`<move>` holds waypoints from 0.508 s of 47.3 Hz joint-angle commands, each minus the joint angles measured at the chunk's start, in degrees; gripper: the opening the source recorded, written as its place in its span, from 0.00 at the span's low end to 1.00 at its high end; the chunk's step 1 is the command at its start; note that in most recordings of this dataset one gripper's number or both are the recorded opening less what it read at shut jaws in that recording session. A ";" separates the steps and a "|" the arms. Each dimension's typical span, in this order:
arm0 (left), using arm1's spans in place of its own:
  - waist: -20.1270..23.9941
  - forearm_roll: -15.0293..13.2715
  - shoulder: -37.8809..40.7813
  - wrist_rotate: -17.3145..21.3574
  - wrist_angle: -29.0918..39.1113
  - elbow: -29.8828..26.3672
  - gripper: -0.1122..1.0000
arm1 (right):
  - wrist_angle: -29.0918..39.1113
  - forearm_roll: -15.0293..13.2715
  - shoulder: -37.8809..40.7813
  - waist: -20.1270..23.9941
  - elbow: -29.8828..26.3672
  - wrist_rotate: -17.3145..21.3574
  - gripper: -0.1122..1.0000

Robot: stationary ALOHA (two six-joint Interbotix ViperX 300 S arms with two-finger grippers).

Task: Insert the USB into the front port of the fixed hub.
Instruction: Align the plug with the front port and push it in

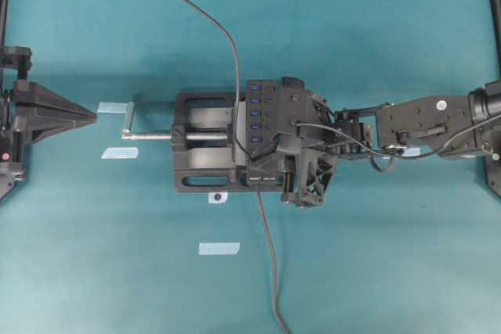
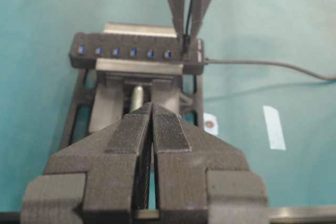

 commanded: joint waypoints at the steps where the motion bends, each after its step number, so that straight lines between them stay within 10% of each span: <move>1: 0.09 0.00 0.18 0.00 -0.35 -0.62 0.10 | -0.09 0.00 -0.62 0.09 -0.26 0.26 0.16; 24: 0.09 0.00 0.26 -0.09 -0.35 -0.62 0.10 | 0.97 0.18 -0.44 1.49 0.18 0.53 0.16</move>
